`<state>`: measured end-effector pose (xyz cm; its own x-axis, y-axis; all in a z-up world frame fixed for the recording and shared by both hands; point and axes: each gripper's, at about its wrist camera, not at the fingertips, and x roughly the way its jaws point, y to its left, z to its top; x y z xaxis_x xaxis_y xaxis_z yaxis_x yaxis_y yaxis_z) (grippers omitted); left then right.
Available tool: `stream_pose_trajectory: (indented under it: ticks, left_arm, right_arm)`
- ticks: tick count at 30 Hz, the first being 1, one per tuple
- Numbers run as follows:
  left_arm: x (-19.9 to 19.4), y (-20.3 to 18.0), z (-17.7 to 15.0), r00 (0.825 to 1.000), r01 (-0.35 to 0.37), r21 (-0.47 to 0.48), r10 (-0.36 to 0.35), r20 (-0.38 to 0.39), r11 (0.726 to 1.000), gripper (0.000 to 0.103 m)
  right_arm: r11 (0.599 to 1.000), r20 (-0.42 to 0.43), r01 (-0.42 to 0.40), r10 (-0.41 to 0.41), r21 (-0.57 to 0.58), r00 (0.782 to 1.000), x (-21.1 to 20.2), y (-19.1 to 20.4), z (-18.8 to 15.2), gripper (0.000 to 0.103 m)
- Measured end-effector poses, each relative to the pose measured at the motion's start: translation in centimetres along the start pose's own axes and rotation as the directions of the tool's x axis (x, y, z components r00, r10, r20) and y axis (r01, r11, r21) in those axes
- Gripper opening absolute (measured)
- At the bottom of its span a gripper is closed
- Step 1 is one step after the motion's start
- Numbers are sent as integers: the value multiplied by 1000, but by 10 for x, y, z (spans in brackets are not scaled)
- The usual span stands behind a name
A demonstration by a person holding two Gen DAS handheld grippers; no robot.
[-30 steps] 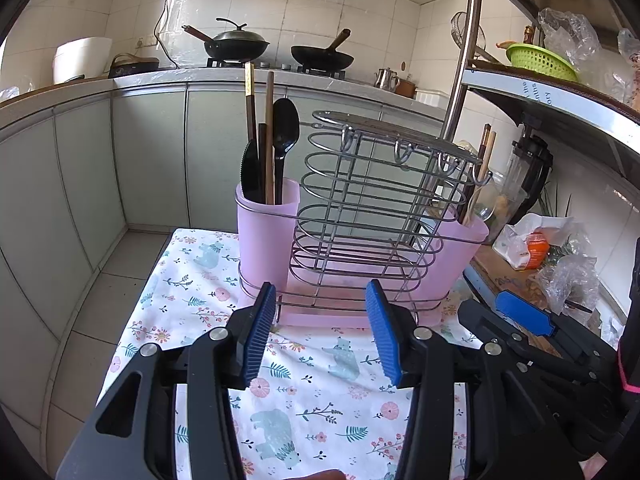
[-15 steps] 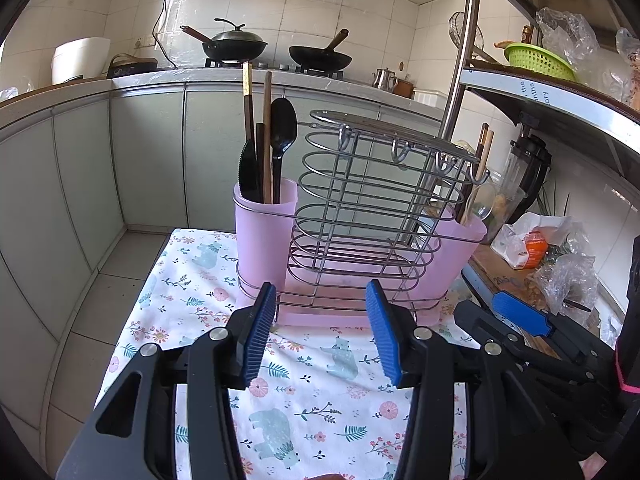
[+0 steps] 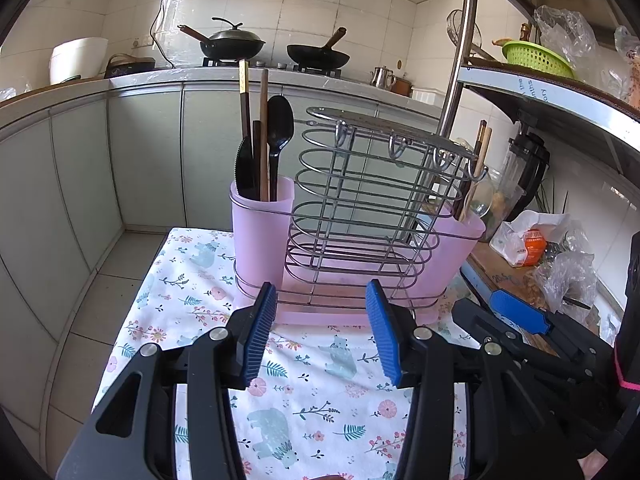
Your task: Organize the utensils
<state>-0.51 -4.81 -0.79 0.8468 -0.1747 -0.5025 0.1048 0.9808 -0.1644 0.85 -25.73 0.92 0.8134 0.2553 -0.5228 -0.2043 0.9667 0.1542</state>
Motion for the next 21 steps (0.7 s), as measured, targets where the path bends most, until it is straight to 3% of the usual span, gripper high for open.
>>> stream_pose_trajectory:
  ticks: [21]
  left_arm:
    - [7,2,1,1000,4,5,-4,-11,1000,47]
  right_arm:
    - [1000,-15,4,-4,8,1000,6,-4,2,54]
